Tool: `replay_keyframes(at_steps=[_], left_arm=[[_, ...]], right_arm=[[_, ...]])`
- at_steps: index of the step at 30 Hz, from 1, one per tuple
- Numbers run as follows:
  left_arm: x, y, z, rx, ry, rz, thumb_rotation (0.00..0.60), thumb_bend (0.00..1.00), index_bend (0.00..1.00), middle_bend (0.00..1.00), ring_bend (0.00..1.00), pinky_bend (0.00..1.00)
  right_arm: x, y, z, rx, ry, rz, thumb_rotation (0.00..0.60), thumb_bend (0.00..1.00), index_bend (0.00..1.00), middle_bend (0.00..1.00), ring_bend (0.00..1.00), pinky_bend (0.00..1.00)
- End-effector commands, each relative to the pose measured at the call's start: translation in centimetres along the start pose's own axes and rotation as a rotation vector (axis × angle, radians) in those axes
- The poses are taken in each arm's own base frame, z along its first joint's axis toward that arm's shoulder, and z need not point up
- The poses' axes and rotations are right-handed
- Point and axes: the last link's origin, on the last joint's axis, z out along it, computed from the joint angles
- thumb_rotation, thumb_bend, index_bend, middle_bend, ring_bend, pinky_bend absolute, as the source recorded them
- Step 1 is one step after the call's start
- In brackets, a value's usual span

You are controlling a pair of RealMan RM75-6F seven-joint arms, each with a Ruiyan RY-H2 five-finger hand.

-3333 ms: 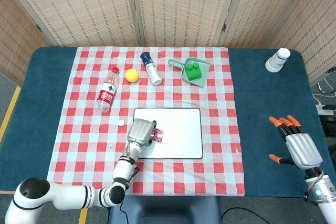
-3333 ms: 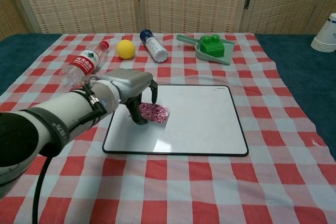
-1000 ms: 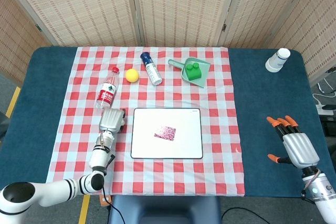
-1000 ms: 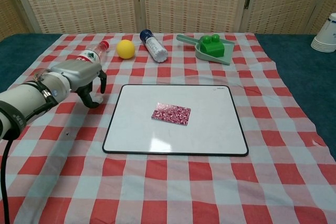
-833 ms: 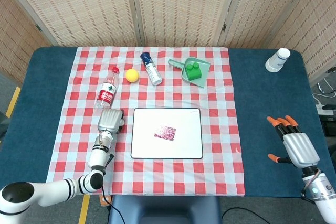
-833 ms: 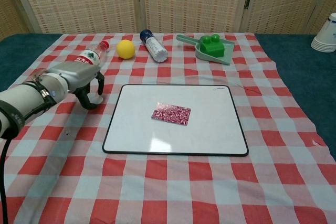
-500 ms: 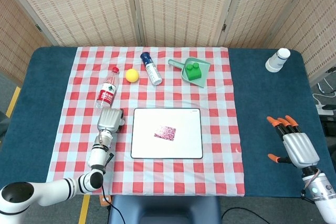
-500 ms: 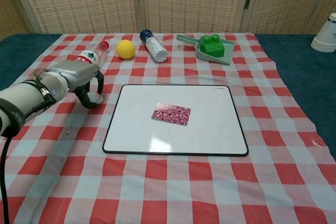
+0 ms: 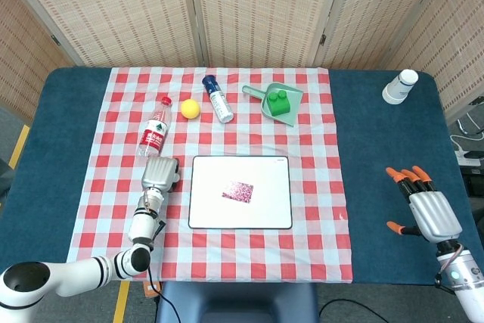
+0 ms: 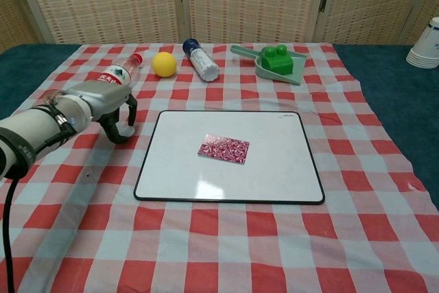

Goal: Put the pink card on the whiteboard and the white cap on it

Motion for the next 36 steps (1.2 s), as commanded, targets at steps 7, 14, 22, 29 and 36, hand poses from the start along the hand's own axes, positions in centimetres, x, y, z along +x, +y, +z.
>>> replay_keyframes(at_steps=[7, 14, 22, 29, 36], left_arm=[[1.2, 0.1, -0.2, -0.010, 0.022, -0.001, 0.600, 0.29, 0.51, 1.00, 1.00, 1.00], [3.2, 3.5, -1.7, -0.104, 0.057, -0.033, 0.600, 0.29, 0.51, 1.00, 1.00, 1.00], [5.2, 9.7, -2.9, -0.217, 0.084, -0.042, 0.600, 0.29, 0.51, 1.00, 1.00, 1.00], [4.1, 13.7, -3.8, -0.264, 0.054, -0.065, 0.600, 0.29, 0.51, 1.00, 1.00, 1.00], [3.0, 15.6, -3.7, -0.279, 0.038, -0.067, 0.600, 0.29, 0.51, 1.00, 1.00, 1.00]], right_arm=[[0.0, 0.0, 0.0, -0.001, -0.001, 0.000, 0.600, 0.03, 0.03, 0.15, 0.05, 0.06], [-0.1, -0.1, 0.1, 0.001, -0.007, -0.003, 0.600, 0.03, 0.03, 0.15, 0.05, 0.06], [-0.1, -0.3, -0.1, 0.013, -0.006, -0.005, 0.600, 0.03, 0.03, 0.15, 0.05, 0.06], [0.4, 0.1, -0.3, 0.005, 0.016, 0.012, 0.600, 0.03, 0.03, 0.15, 0.05, 0.06], [0.4, -0.1, -0.5, 0.023, 0.007, 0.014, 0.600, 0.03, 0.03, 0.15, 0.05, 0.06]])
